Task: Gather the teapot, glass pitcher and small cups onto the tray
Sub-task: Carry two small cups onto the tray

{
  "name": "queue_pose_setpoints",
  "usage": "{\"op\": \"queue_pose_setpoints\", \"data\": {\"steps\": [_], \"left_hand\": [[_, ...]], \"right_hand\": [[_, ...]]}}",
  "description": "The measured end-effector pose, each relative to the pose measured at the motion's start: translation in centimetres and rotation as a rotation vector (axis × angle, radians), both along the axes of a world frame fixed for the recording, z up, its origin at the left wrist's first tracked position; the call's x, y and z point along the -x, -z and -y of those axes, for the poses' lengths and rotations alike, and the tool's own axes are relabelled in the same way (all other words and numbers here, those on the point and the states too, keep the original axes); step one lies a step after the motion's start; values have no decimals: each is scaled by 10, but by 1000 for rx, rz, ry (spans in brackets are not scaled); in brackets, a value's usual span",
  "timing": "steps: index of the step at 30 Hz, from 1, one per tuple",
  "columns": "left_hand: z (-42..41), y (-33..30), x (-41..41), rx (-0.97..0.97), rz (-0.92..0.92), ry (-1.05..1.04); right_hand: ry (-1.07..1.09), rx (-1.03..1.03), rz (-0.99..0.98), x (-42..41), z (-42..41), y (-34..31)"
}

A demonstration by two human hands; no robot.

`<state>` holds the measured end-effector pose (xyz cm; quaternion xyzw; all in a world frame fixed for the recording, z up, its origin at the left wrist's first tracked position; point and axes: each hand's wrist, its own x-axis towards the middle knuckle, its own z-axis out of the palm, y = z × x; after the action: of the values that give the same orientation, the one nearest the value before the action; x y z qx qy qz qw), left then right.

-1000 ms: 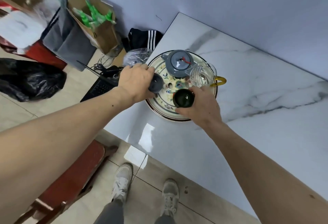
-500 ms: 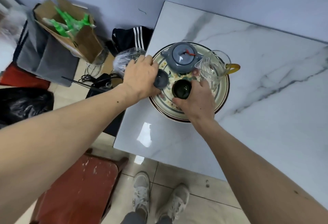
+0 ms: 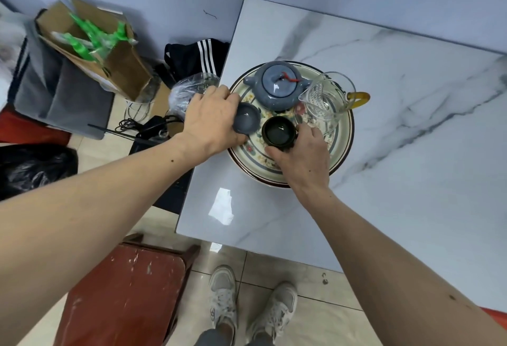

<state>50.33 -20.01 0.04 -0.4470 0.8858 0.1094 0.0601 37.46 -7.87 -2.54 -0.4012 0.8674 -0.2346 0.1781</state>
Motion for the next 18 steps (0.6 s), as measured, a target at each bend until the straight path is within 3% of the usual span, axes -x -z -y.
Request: {"op": "queue_pose_setpoints", "data": {"steps": [11, 18], "left_hand": [[8, -2, 8, 31, 71, 22], [-5, -31, 8, 128, 140, 93]], "right_hand": [[39, -24, -63, 5, 10, -2], [-55, -126, -80, 24, -18, -23]]}}
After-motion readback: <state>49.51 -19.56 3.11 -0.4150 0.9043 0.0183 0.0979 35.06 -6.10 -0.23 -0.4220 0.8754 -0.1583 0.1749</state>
